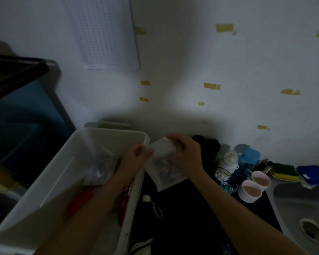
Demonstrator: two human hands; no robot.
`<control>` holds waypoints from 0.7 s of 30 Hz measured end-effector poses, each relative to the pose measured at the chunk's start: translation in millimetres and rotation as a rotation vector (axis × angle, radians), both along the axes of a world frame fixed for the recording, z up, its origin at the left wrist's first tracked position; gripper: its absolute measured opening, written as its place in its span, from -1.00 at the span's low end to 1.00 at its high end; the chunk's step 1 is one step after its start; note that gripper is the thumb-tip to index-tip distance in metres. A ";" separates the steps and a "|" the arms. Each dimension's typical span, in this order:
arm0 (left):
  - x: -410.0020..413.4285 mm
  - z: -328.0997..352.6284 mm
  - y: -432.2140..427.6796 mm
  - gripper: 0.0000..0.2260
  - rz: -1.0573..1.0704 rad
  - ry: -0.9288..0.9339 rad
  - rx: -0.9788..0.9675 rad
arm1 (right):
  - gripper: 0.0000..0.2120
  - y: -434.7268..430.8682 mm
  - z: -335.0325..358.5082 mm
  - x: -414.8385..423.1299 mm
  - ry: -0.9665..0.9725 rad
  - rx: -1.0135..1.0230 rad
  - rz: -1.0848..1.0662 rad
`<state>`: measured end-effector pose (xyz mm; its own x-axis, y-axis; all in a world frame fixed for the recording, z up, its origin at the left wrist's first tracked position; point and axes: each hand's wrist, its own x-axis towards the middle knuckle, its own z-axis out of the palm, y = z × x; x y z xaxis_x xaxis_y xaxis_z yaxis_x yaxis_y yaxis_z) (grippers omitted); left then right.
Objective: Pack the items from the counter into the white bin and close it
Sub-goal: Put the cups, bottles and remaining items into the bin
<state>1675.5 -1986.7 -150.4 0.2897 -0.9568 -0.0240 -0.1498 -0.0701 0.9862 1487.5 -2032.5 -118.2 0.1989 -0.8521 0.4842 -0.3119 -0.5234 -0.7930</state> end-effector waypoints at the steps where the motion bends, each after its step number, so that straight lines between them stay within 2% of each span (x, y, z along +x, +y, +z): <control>1: 4.8 3.9 0.0 -0.77 0.029 0.068 -0.006 | -0.74 -0.7 5.6 5.3 -0.039 0.006 -0.005; 5: 30.9 14.2 -3.8 -0.54 0.075 0.349 -0.024 | -0.78 -3.9 24.8 38.5 -0.193 0.052 -0.047; 8: 47.1 13.2 1.3 -0.33 0.050 0.422 0.021 | -0.77 -4.6 37.8 62.6 -0.177 0.038 -0.010; 11: 61.6 18.0 2.2 -0.26 -0.012 0.538 0.023 | -0.77 -9.4 53.1 81.2 -0.175 0.013 -0.001; 13: 68.5 25.1 0.7 -0.31 -0.070 0.641 -0.030 | -0.78 -11.7 62.7 92.3 -0.232 0.019 -0.014; 15: 76.5 28.1 0.6 -0.40 -0.105 0.670 -0.062 | -0.80 -10.8 68.0 106.6 -0.264 0.016 -0.031; 18: 90.6 26.9 2.7 -0.74 -0.047 0.610 0.064 | -0.82 -3.4 61.3 131.4 -0.274 0.054 -0.033; 21: 114.9 15.7 6.5 -0.83 0.069 0.513 0.100 | -0.83 6.9 43.1 153.7 -0.277 0.127 -0.034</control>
<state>1790.4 -1980.2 -134.7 0.2785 -0.9218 -0.2697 0.3591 -0.1604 0.9194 1641.2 -2025.6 -75.1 0.0444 -0.9131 0.4053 -0.0903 -0.4077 -0.9086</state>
